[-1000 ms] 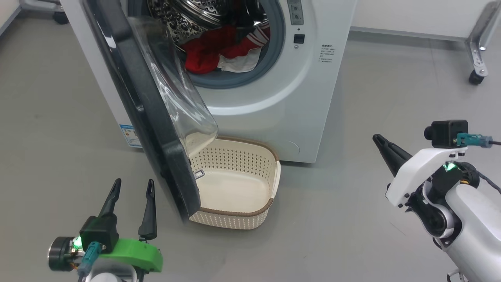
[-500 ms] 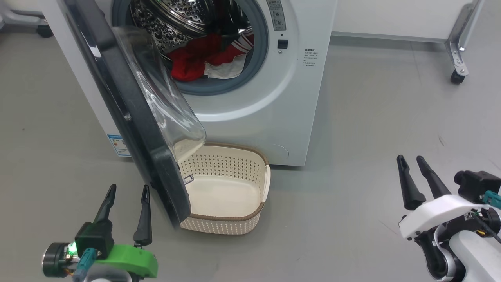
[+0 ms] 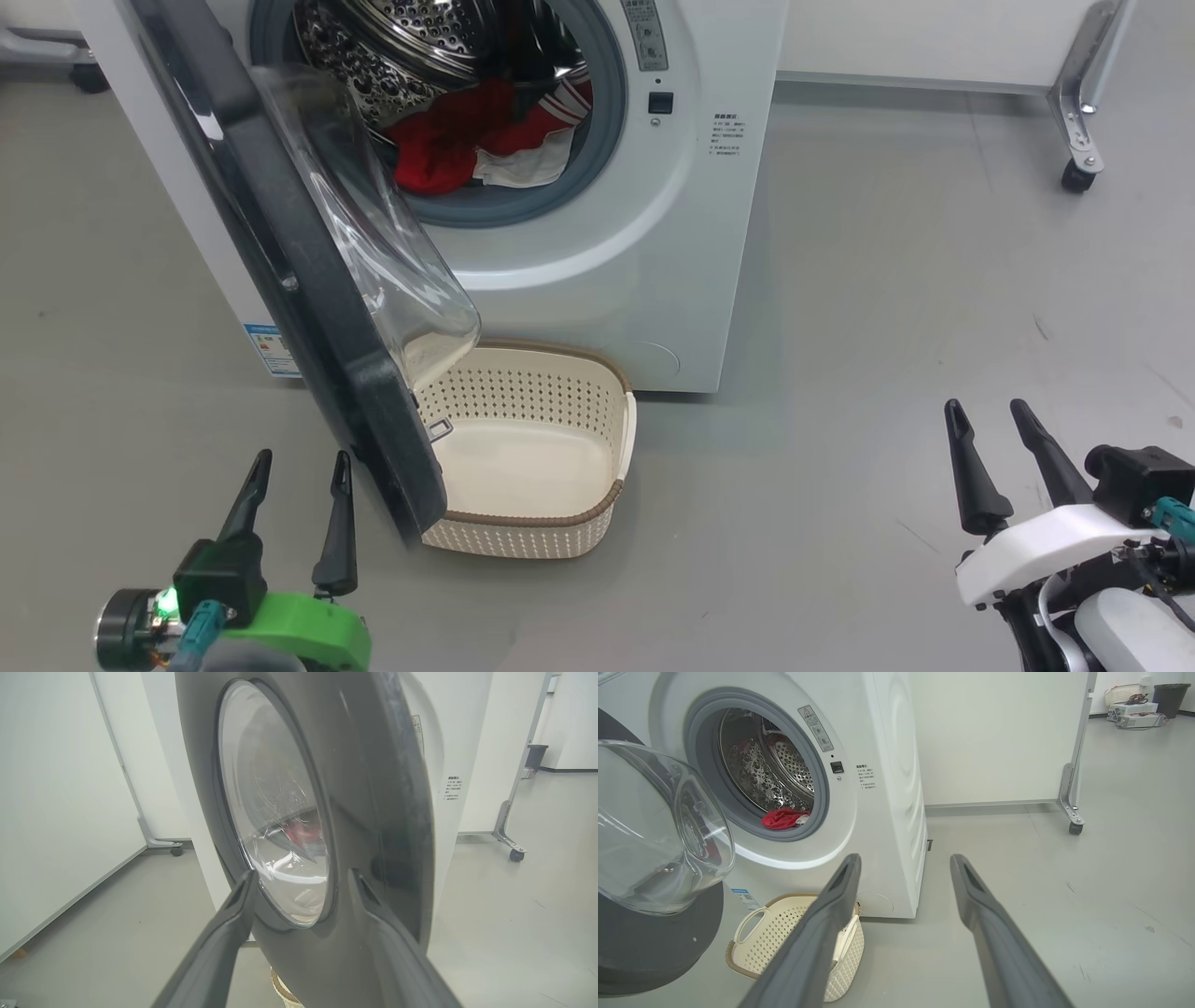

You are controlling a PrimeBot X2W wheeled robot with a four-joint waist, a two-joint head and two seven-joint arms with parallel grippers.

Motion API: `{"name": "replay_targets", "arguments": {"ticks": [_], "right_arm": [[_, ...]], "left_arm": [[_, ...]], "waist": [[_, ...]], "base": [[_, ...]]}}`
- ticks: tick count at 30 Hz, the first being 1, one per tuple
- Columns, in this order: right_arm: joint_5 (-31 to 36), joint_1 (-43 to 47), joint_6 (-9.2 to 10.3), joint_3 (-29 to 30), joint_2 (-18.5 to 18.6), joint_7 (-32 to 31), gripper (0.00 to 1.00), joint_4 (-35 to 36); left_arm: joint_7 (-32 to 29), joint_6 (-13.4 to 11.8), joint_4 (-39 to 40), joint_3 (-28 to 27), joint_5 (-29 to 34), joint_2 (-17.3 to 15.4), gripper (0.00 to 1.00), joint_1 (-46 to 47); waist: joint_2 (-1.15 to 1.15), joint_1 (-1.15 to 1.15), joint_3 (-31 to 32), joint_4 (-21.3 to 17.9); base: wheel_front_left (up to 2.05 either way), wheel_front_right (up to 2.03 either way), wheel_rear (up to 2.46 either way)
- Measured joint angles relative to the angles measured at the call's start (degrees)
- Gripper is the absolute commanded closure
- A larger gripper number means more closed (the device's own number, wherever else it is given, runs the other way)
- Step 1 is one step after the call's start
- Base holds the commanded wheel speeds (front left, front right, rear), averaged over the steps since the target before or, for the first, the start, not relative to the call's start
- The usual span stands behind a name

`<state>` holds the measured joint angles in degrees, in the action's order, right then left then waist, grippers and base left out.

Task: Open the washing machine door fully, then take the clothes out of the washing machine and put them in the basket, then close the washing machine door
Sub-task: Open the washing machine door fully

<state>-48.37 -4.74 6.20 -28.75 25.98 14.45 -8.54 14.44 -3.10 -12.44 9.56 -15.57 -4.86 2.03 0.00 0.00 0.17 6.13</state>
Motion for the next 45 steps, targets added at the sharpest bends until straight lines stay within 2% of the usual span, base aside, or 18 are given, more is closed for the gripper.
{"name": "replay_targets", "arguments": {"ticks": [14,30,45], "right_arm": [[6.3,4.9,0.45,7.4,-4.1,0.0,0.00,6.0],[10.3,8.9,0.33,10.5,-6.8,0.0,0.00,8.2],[13.4,10.4,-1.12,11.9,-8.2,0.0,0.00,8.8]], "left_arm": [[0.0,0.5,0.1,-0.8,0.3,0.6,0.00,-0.6],[0.0,1.5,0.0,-1.2,1.1,1.0,0.00,-0.6],[0.0,2.0,-0.3,-1.4,1.3,1.6,0.00,-0.6]], "waist": [[0.00,0.00,-0.8,-0.5],[0.00,0.00,-0.9,-0.6],[0.00,0.00,-1.1,-0.3]], "base": [[0.00,0.00,0.00],[0.00,0.00,0.00],[0.00,0.00,0.00]]}}
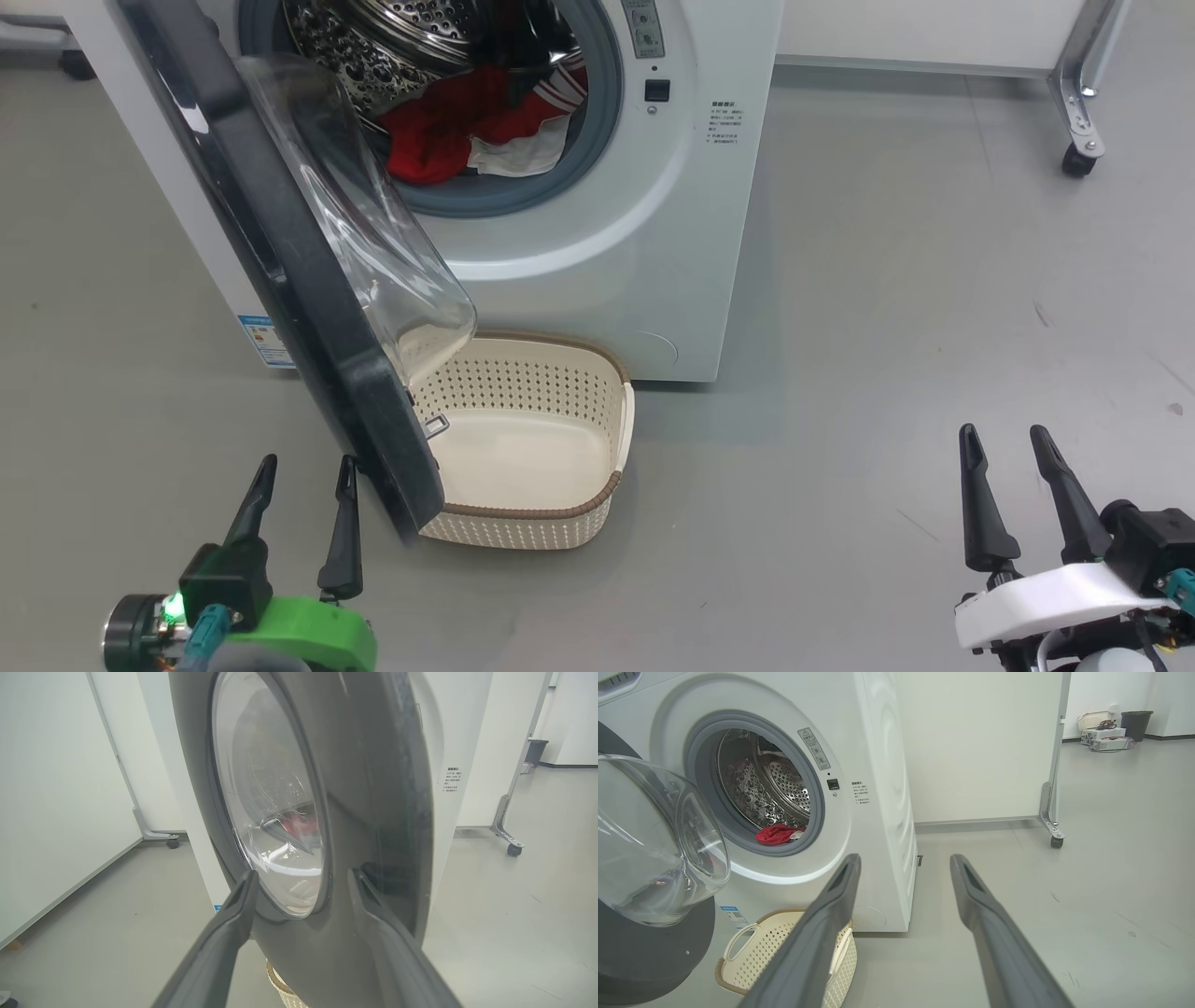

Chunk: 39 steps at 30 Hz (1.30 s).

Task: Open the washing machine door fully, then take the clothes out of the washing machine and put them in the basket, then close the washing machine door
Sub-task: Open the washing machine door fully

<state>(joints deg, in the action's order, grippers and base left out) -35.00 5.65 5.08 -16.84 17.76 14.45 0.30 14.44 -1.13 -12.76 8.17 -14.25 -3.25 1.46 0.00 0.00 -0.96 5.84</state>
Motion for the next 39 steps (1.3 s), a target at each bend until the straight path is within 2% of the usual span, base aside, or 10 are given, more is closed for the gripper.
{"name": "replay_targets", "arguments": {"ticks": [28,29,30,31,39], "right_arm": [[2.9,1.2,-2.50,2.6,-2.8,0.0,0.00,0.0],[3.0,1.4,-2.52,2.7,-2.9,0.0,0.00,0.0],[3.1,1.5,-2.63,2.9,-3.0,0.0,0.00,0.0],[3.3,1.5,-2.67,3.0,-3.1,0.0,0.00,0.0],[3.9,1.7,-3.49,3.8,-3.7,0.0,0.00,-0.1]], "left_arm": [[0.0,0.5,-0.4,-0.9,1.2,0.4,0.00,0.0],[0.0,0.7,-0.4,-0.9,1.2,0.4,0.28,0.0],[0.0,0.9,-0.4,-1.0,1.2,0.4,0.76,0.0],[0.0,0.9,-0.5,-1.0,1.2,0.4,1.00,0.0],[0.0,1.0,-0.6,-1.3,1.1,0.5,1.00,0.0]], "waist": [[0.00,0.00,-0.6,0.2],[0.00,0.00,-0.6,0.2],[0.00,0.00,-0.6,0.2],[0.00,0.00,-0.6,0.2],[0.00,0.00,-0.3,0.3]], "base": [[0.00,0.00,0.00],[0.00,0.00,0.00],[0.00,0.00,0.00],[0.00,0.00,0.00],[0.00,0.00,0.00]]}}
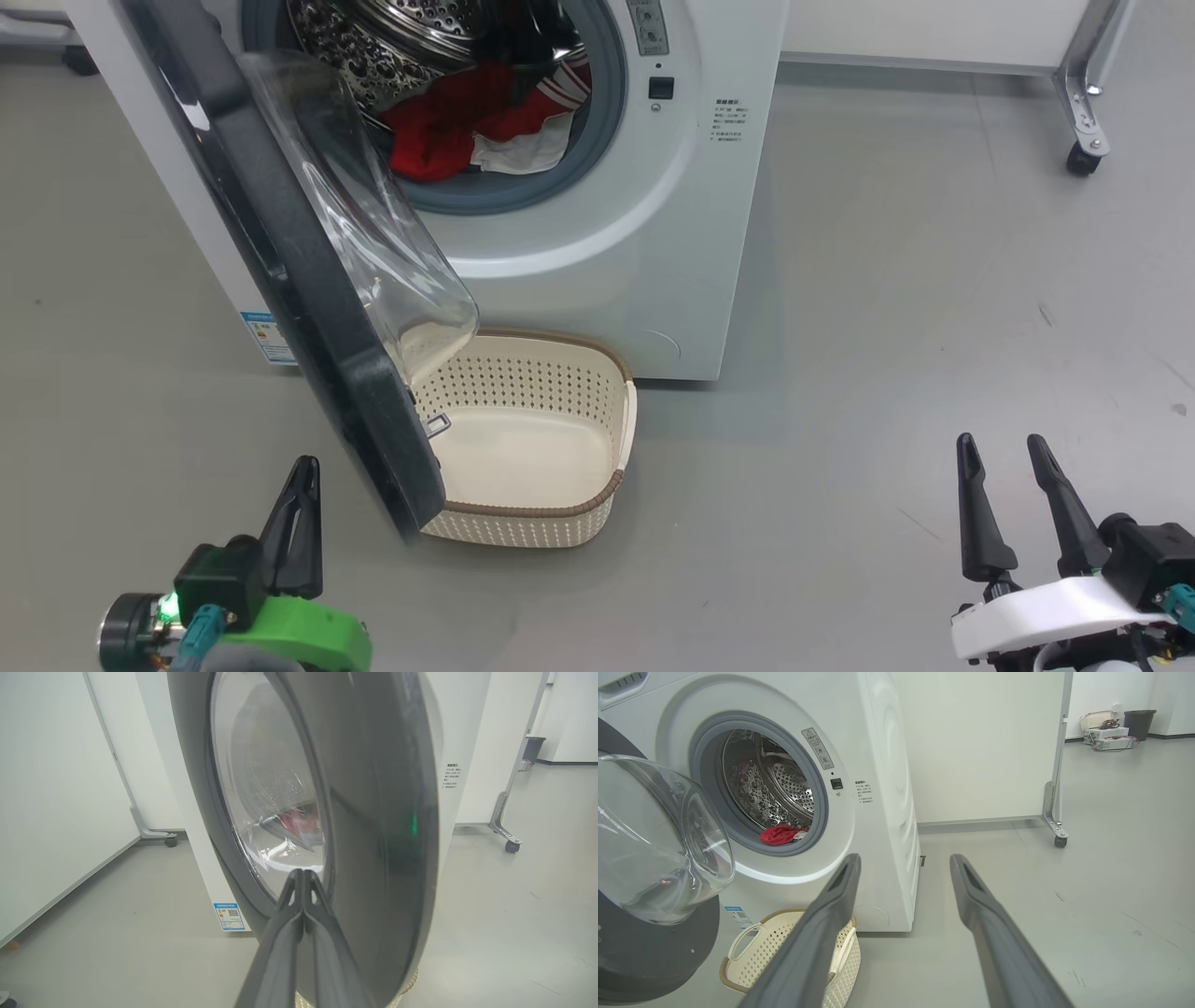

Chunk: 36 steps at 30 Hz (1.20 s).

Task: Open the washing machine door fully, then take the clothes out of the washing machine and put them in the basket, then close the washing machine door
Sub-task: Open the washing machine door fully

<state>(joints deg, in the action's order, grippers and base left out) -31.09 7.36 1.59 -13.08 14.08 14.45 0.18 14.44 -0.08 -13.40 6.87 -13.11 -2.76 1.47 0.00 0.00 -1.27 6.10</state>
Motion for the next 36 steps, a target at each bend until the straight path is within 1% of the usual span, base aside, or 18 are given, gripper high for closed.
{"name": "replay_targets", "arguments": {"ticks": [2,9,11,16,21,24,31,36], "right_arm": [[0.0,0.0,-0.02,0.1,-0.2,0.0,0.00,0.0],[0.9,0.3,-0.99,0.6,-0.7,0.0,0.00,-0.1],[1.1,0.3,-1.01,0.7,-0.9,0.0,0.00,-0.1],[1.7,0.3,-1.51,1.2,-1.3,0.0,0.00,-0.3],[2.0,0.3,-1.59,1.4,-1.7,0.0,0.00,-0.4],[2.0,0.3,-2.04,1.6,-2.0,0.0,0.00,-0.5],[2.6,0.3,-2.65,1.7,-2.6,0.0,0.00,-0.8],[3.0,0.3,-3.05,1.8,-2.8,0.0,0.00,-1.0]], "left_arm": [[0.0,0.4,0.1,-0.4,0.0,0.0,1.00,0.0],[0.0,0.4,2.7,-2.9,-0.9,0.1,1.00,0.3],[0.0,0.4,3.5,-3.2,-1.1,0.1,1.00,0.6],[0.0,0.6,6.2,-3.8,-1.0,0.1,1.00,2.7],[0.0,1.0,9.1,-4.6,0.0,-0.1,1.00,4.5],[0.0,1.1,11.2,-5.0,0.3,-0.3,1.00,5.8],[0.3,1.2,14.7,-5.2,1.2,-0.4,1.00,7.7],[0.3,2.0,16.8,-3.8,2.1,-0.4,1.00,8.6]], "waist": [[0.00,0.00,0.1,0.0],[0.00,0.00,0.1,0.1],[0.00,0.00,0.1,0.2],[0.00,0.00,0.1,0.2],[0.00,0.00,0.2,0.1],[0.00,0.00,0.3,0.1],[0.00,0.00,0.4,-0.1],[0.00,0.00,0.5,-0.4]], "base": [[0.00,0.00,0.00],[0.00,0.00,0.00],[0.00,0.00,0.00],[0.00,0.00,0.00],[0.00,0.00,0.00],[0.00,0.00,0.00],[0.00,0.00,0.00],[0.00,0.00,0.00]]}}
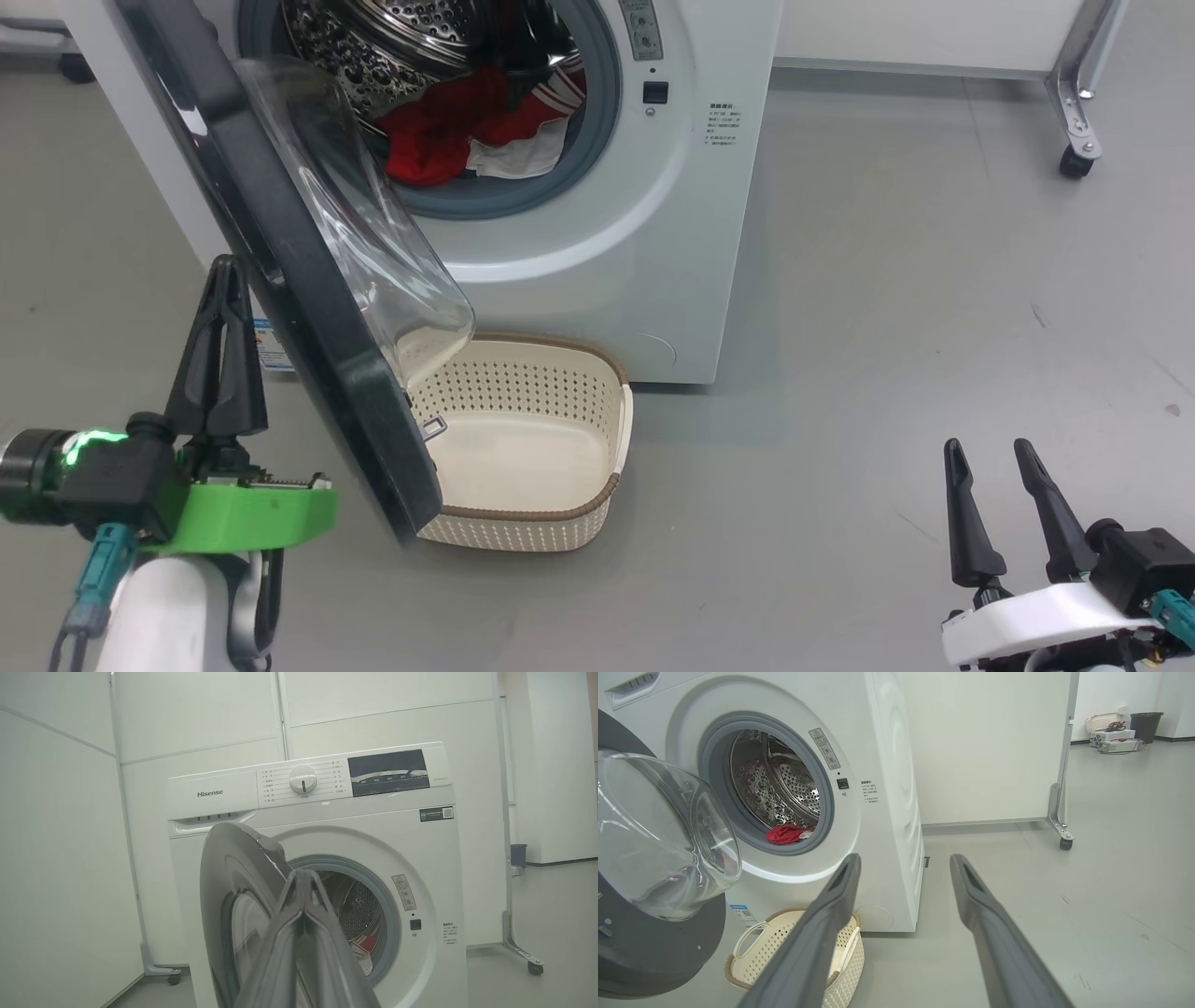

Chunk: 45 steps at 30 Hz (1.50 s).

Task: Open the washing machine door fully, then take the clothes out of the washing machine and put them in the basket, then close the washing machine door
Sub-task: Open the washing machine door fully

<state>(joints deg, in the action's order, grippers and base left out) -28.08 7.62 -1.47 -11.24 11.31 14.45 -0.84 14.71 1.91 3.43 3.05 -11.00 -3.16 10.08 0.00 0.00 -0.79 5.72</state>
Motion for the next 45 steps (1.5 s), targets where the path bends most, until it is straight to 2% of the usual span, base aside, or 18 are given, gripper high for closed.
{"name": "replay_targets", "arguments": {"ticks": [11,21,29,43,45], "right_arm": [[0.5,0.0,-0.99,0.1,-0.6,0.0,0.00,-0.7],[1.1,0.0,-1.10,0.8,-0.9,0.0,0.00,-0.8],[1.5,0.0,-1.48,1.1,-1.6,0.0,0.00,-0.8],[2.0,-0.1,-2.00,1.7,-2.4,0.0,0.00,-1.1],[2.0,-0.1,-2.02,1.8,-2.5,0.0,0.00,-1.2]], "left_arm": [[0.0,1.5,1.0,7.2,1.1,0.3,1.00,0.3],[-3.2,2.4,-3.3,12.2,0.9,0.4,1.00,-2.0],[-5.2,2.5,-7.4,14.0,-0.6,0.4,1.00,-3.5],[-5.6,2.3,-13.0,13.6,-1.9,0.4,1.00,-3.6],[-5.5,1.7,-13.8,13.3,-2.0,0.4,1.00,-3.6]], "waist": [[0.00,0.00,-0.1,-0.8],[0.00,0.00,-1.0,-1.3],[0.00,0.00,-1.6,-1.6],[0.00,0.00,-2.5,-2.3],[0.00,0.00,-2.6,-2.3]], "base": [[0.00,0.00,0.00],[0.00,0.00,0.00],[0.00,0.00,0.00],[0.00,0.00,0.00],[0.00,0.00,0.00]]}}
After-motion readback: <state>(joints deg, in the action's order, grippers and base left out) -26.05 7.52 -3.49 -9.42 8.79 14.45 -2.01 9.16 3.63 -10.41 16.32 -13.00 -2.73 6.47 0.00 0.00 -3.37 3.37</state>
